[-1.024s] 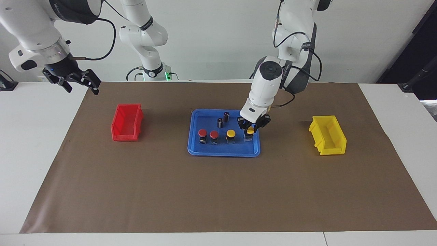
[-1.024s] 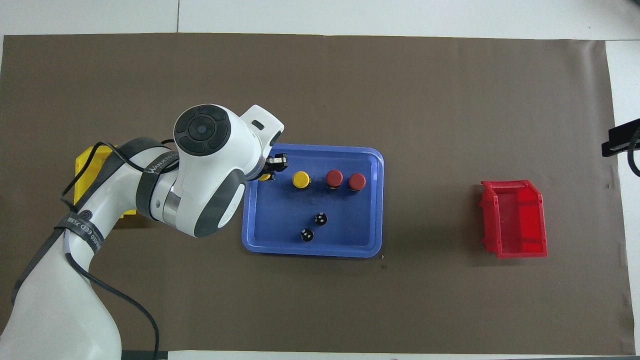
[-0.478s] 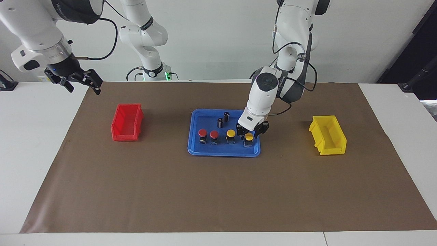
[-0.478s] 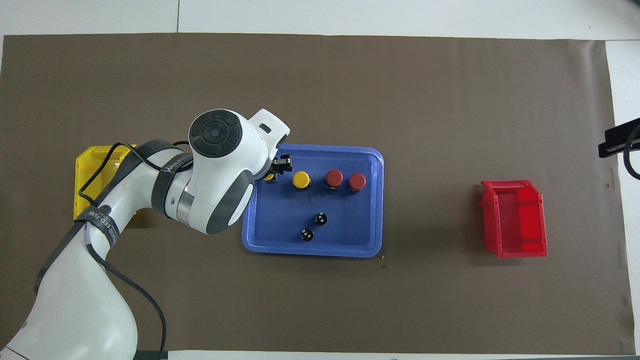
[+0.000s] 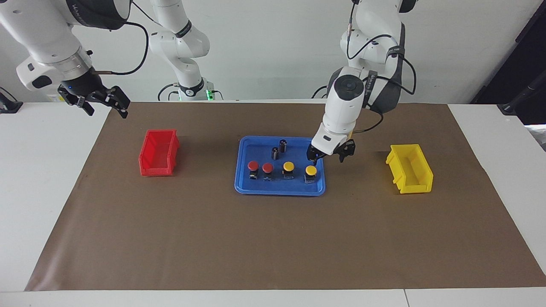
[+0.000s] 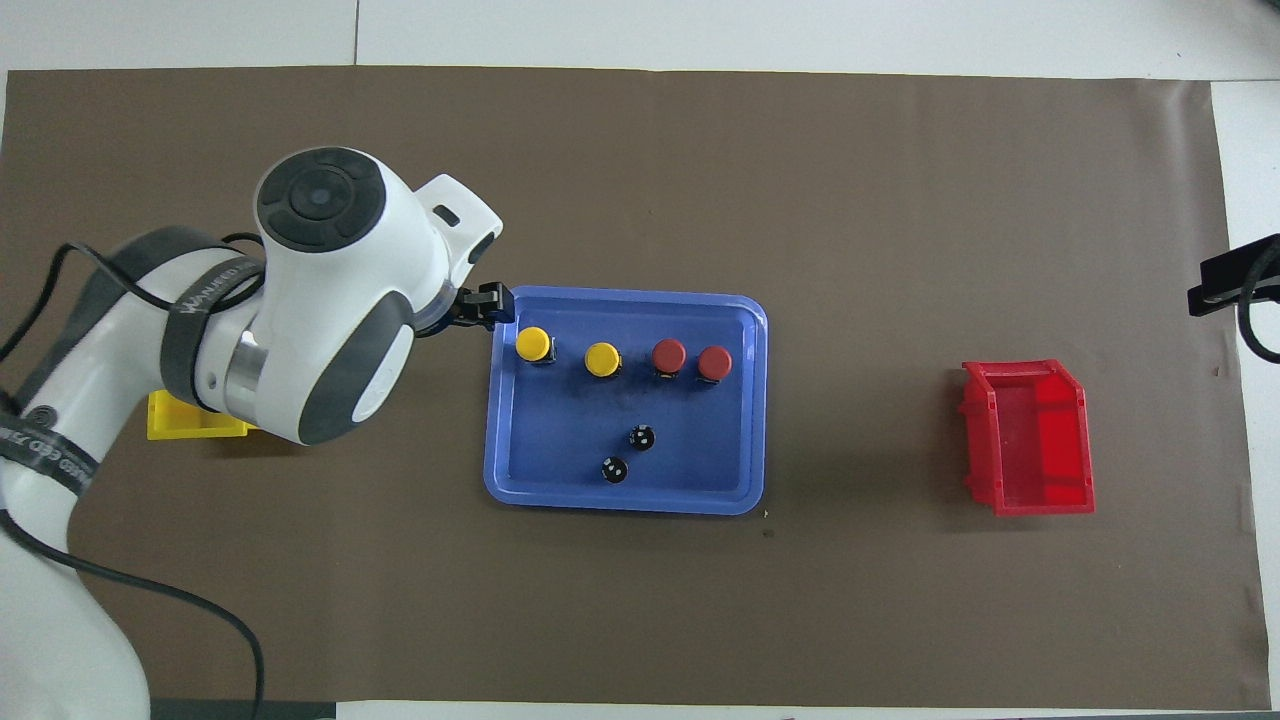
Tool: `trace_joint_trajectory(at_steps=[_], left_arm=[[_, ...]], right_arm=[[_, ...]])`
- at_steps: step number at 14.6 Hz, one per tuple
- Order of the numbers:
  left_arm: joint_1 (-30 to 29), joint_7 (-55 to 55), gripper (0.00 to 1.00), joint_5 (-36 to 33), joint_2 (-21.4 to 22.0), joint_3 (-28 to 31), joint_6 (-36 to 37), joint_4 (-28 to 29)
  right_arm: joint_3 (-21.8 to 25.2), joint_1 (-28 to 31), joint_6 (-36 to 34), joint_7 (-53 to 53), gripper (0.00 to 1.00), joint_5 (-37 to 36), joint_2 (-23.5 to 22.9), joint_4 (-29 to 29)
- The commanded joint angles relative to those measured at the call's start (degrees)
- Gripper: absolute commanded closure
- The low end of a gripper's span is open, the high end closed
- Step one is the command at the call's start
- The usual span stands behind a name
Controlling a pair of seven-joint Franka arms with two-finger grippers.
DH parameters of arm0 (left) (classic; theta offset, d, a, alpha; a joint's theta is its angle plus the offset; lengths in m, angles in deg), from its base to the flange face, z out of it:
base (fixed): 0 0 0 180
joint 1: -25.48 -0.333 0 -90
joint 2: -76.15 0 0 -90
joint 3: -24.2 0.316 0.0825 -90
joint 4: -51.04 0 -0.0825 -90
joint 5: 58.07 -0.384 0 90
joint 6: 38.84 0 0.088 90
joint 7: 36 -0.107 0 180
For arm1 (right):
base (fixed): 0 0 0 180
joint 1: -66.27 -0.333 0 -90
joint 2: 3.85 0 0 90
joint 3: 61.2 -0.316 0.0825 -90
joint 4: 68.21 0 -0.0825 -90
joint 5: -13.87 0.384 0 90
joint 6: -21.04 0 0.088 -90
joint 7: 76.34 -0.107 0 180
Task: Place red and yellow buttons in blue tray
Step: 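Lower the yellow button into the tray with the left gripper and release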
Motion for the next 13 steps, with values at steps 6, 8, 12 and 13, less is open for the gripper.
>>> trace_joint_trajectory(at_steps=[6, 8, 12, 13], left_arm=[[-17.6, -23.4, 0.00, 1.5, 11.6, 0.0, 9.0, 1.0], [-19.4, -25.2, 0.00, 2.2, 13.2, 0.1, 9.8, 1.0], [-20.0, -28.1, 0.00, 2.7, 15.4, 0.1, 10.9, 0.1], [-20.0, -28.0, 0.00, 3.0, 15.5, 0.0, 11.0, -0.2]], right_arm=[[0.0, 0.7, -0.4, 0.8, 0.00, 2.3, 1.2, -1.1], [0.0, 0.6, -0.4, 0.8, 0.00, 2.2, 1.2, -1.1], [0.0, 0.5, -0.5, 0.8, 0.00, 2.2, 1.2, -1.2], [0.0, 0.5, -0.5, 0.8, 0.00, 2.2, 1.2, -1.2]])
